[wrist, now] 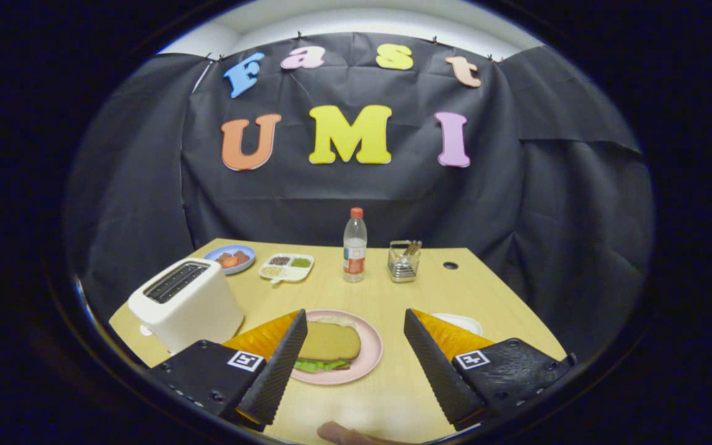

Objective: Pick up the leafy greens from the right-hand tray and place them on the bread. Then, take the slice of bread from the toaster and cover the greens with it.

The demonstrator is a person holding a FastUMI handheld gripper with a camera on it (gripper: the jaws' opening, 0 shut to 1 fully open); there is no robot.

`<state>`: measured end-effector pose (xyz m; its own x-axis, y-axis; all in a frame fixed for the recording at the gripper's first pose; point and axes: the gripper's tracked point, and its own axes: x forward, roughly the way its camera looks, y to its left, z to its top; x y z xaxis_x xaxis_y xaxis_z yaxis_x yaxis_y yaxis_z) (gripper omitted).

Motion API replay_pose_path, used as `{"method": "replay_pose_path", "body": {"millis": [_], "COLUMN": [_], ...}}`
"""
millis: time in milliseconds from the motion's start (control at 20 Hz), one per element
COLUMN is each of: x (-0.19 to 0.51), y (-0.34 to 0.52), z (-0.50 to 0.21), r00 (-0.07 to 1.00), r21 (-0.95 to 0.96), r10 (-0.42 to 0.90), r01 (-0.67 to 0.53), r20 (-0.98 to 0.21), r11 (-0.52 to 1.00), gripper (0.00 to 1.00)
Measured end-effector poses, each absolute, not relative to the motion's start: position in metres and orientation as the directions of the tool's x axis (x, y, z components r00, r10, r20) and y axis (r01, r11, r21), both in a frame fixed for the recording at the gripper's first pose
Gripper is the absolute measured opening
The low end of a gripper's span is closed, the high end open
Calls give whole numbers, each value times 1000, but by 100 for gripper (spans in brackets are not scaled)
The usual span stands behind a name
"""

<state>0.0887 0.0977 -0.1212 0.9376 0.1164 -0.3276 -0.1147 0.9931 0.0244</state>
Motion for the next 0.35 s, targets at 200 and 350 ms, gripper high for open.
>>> {"method": "replay_pose_path", "body": {"millis": [200,350], "x": [21,-25], "y": [97,92], "z": [-83,-70], "r00": [975,989], "r21": [22,-3], "r10": [118,94], "r01": [-116,-95], "r20": [-188,-117], "r11": [993,996], "gripper": [96,96]}}
